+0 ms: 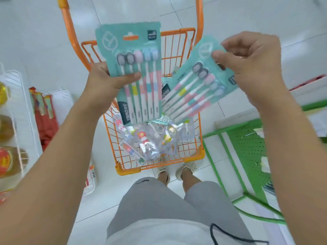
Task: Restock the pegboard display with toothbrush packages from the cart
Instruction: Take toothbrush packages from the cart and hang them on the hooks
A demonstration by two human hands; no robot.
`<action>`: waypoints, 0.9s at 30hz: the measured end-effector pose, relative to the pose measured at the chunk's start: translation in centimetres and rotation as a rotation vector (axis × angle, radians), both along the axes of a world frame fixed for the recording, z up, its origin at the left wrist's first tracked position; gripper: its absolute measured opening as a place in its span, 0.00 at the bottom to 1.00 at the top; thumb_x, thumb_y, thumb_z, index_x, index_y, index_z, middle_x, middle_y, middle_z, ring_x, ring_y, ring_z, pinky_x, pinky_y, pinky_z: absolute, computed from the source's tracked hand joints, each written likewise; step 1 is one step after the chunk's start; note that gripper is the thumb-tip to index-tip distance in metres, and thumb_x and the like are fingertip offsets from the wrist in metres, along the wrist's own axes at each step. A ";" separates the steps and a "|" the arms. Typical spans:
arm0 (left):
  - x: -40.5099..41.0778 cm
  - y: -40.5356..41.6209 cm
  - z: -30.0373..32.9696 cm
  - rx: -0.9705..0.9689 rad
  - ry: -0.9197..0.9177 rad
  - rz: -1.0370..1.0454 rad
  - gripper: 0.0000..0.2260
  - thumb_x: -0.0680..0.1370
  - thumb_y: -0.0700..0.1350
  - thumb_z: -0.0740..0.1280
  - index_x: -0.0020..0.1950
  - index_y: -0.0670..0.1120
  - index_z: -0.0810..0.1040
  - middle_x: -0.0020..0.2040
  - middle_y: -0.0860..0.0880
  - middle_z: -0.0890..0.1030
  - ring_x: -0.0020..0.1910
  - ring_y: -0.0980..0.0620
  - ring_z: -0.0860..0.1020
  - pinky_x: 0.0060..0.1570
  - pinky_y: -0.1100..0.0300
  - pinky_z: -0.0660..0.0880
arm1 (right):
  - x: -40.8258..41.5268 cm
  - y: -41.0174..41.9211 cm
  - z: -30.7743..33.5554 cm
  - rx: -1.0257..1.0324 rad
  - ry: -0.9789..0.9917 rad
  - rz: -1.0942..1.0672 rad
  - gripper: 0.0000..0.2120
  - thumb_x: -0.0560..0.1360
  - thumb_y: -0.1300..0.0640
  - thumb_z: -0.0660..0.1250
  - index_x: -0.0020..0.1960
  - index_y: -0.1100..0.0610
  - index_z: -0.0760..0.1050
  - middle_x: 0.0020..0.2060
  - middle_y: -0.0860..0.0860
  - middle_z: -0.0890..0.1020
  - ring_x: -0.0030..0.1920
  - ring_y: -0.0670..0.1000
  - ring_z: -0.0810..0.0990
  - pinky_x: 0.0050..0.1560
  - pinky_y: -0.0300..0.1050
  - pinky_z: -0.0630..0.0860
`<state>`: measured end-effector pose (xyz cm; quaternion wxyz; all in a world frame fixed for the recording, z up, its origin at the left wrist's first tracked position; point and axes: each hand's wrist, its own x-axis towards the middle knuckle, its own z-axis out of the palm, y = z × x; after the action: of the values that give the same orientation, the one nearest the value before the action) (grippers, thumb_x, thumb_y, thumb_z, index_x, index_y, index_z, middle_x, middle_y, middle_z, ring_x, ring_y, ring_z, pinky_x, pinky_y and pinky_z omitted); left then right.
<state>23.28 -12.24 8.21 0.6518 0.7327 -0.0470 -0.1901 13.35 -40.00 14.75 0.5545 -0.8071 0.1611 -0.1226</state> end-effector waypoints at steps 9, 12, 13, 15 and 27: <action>-9.0 -6.0 3.0 0.062 0.308 -0.587 0.24 0.70 0.60 0.74 0.64 0.53 0.79 0.60 0.53 0.84 0.63 0.48 0.79 0.69 0.42 0.71 | -11.8 -0.6 1.7 0.252 0.174 -0.306 0.04 0.72 0.60 0.77 0.42 0.60 0.83 0.30 0.51 0.83 0.29 0.46 0.77 0.29 0.38 0.66; -12.0 -7.1 2.1 0.074 0.341 -0.654 0.39 0.62 0.67 0.79 0.69 0.52 0.76 0.64 0.50 0.82 0.65 0.45 0.78 0.68 0.39 0.70 | -16.8 -1.2 1.6 0.297 0.164 -0.391 0.06 0.70 0.60 0.79 0.37 0.56 0.83 0.31 0.53 0.84 0.33 0.51 0.79 0.36 0.47 0.70; -13.2 -7.5 1.7 0.090 0.361 -0.669 0.43 0.61 0.67 0.79 0.70 0.49 0.75 0.65 0.46 0.81 0.66 0.42 0.78 0.68 0.39 0.70 | -18.7 -1.5 1.4 0.327 0.164 -0.408 0.06 0.70 0.60 0.79 0.36 0.55 0.83 0.32 0.54 0.84 0.35 0.52 0.79 0.39 0.50 0.70; -16.7 -8.7 1.9 0.150 0.409 -0.690 0.45 0.63 0.62 0.81 0.72 0.41 0.71 0.64 0.41 0.80 0.67 0.39 0.76 0.66 0.42 0.73 | -22.8 -1.7 0.7 0.377 0.166 -0.434 0.05 0.69 0.61 0.80 0.38 0.58 0.85 0.33 0.56 0.85 0.35 0.53 0.78 0.42 0.51 0.71; -39.5 -14.6 -3.3 0.171 0.440 -1.006 0.19 0.73 0.45 0.73 0.63 0.40 0.80 0.54 0.46 0.86 0.51 0.48 0.84 0.54 0.52 0.78 | -48.4 3.5 -9.4 0.739 0.064 -1.175 0.16 0.72 0.53 0.78 0.55 0.59 0.82 0.49 0.56 0.86 0.49 0.55 0.86 0.51 0.54 0.82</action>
<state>-16.17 -26.87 4.87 0.4132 0.6133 -0.2382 -0.6296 -35.09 -36.48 5.39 0.6295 -0.3477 0.6190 -0.3157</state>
